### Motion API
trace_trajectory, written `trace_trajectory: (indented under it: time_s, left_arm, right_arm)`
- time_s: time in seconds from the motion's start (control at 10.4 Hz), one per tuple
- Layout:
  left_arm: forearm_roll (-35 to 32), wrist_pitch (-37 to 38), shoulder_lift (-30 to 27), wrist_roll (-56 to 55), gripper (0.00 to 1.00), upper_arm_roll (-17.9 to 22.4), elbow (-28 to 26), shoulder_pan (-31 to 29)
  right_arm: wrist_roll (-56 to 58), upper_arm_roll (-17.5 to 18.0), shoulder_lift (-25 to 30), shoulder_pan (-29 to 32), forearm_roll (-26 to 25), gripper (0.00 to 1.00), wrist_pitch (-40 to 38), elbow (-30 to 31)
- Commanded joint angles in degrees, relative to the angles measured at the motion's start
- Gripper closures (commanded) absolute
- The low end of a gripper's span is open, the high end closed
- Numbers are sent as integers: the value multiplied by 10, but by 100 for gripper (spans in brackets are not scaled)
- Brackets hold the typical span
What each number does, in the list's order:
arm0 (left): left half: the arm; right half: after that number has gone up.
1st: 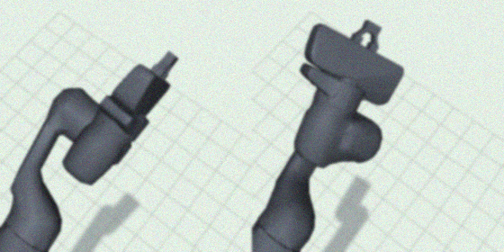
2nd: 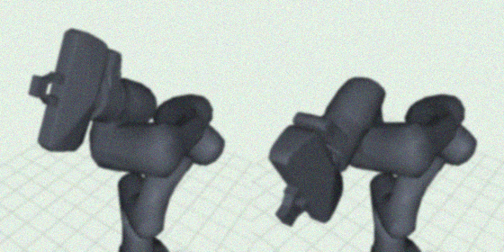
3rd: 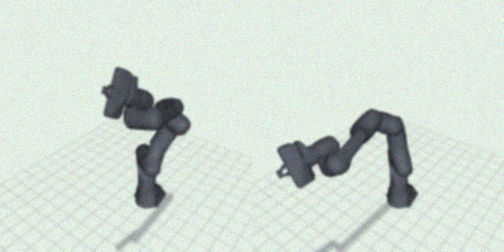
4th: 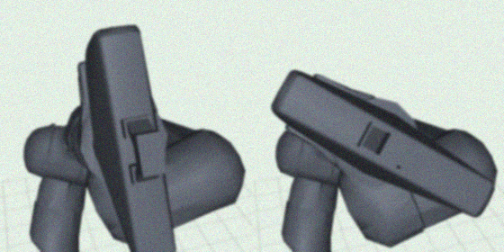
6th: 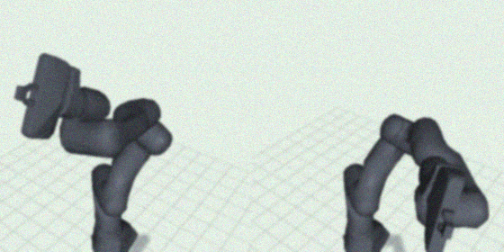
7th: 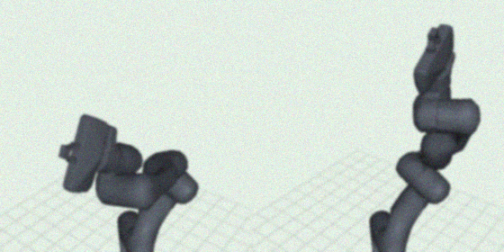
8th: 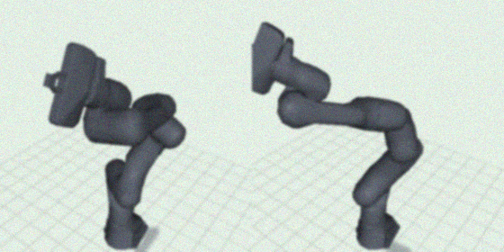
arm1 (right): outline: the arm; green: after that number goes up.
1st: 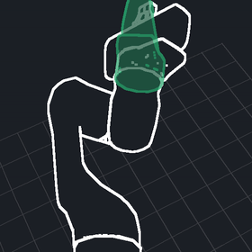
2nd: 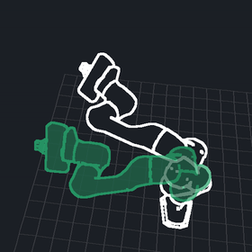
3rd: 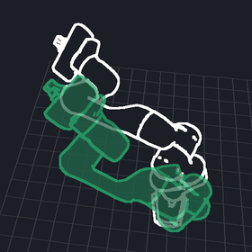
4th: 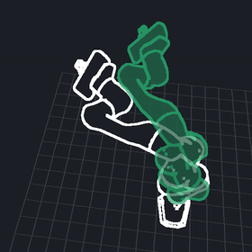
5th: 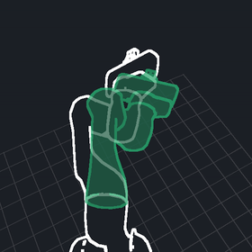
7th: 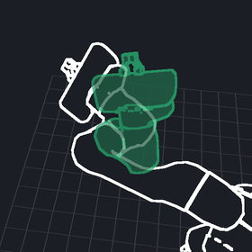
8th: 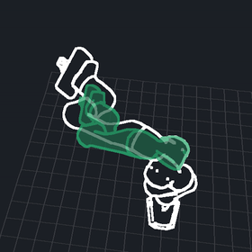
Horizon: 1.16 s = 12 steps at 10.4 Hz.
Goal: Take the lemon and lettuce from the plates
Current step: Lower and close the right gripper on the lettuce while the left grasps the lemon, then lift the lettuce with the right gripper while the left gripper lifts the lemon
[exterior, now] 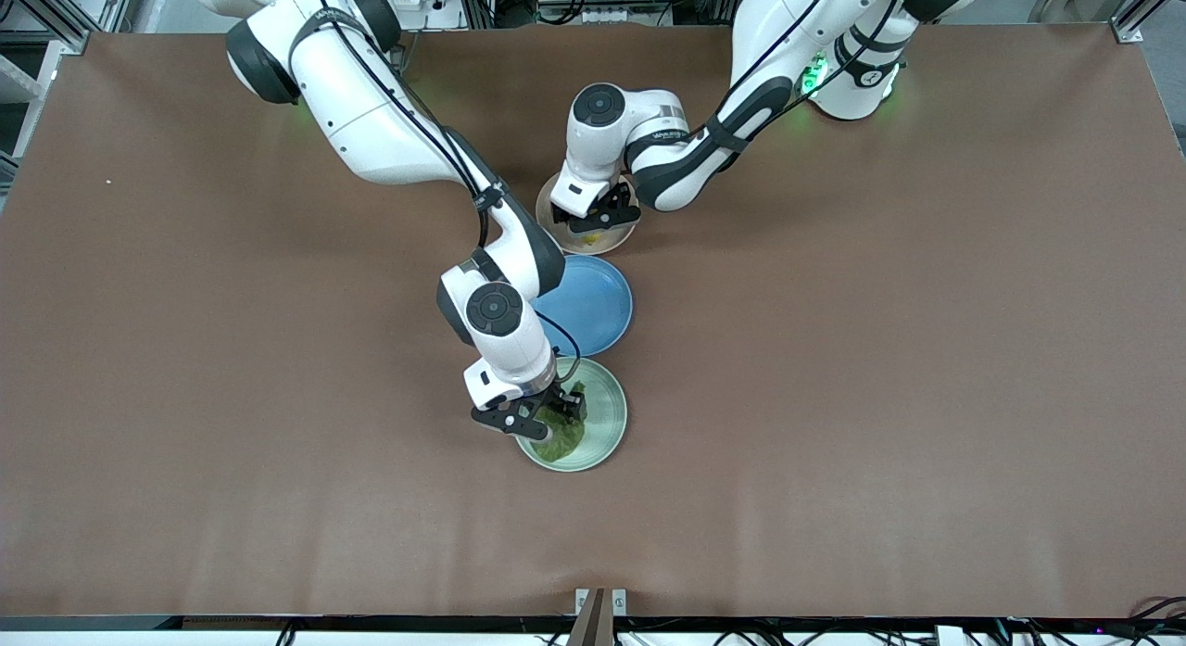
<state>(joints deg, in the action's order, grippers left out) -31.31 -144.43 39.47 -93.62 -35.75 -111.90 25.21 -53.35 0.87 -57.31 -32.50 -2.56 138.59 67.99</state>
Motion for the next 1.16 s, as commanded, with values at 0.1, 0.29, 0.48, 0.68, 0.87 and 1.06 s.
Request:
trace_trajectory:
  time_s: [0.1, 0.29, 0.48, 0.68, 0.87, 1.06]
  left_arm:
    - [-25, 9, -11, -23, 100, 2, 4, -2]
    - [-24, 41, -42, -23, 100, -2, 2, -29]
    - [-17, 108, -92, -17, 100, -33, -2, -59]
    - [-15, 163, -127, -1, 100, -84, -3, -118]
    - [25, 203, -171, 75, 100, -114, -3, -177]
    - [93, 223, -228, 203, 100, -115, -2, -247]
  right_arm:
    - [-11, -3, -13, -1, -11, 73, -3, -26]
    - [-11, 0, -8, 2, -9, 90, -17, -27]
    - [-10, 6, 2, 11, -4, 95, -33, -29]
    - [-8, 55, 18, 58, -3, 100, -72, -45]
    - [0, 117, 33, 120, -5, 100, -137, -67]
    - [64, 126, 55, 153, -3, 100, -199, -67]
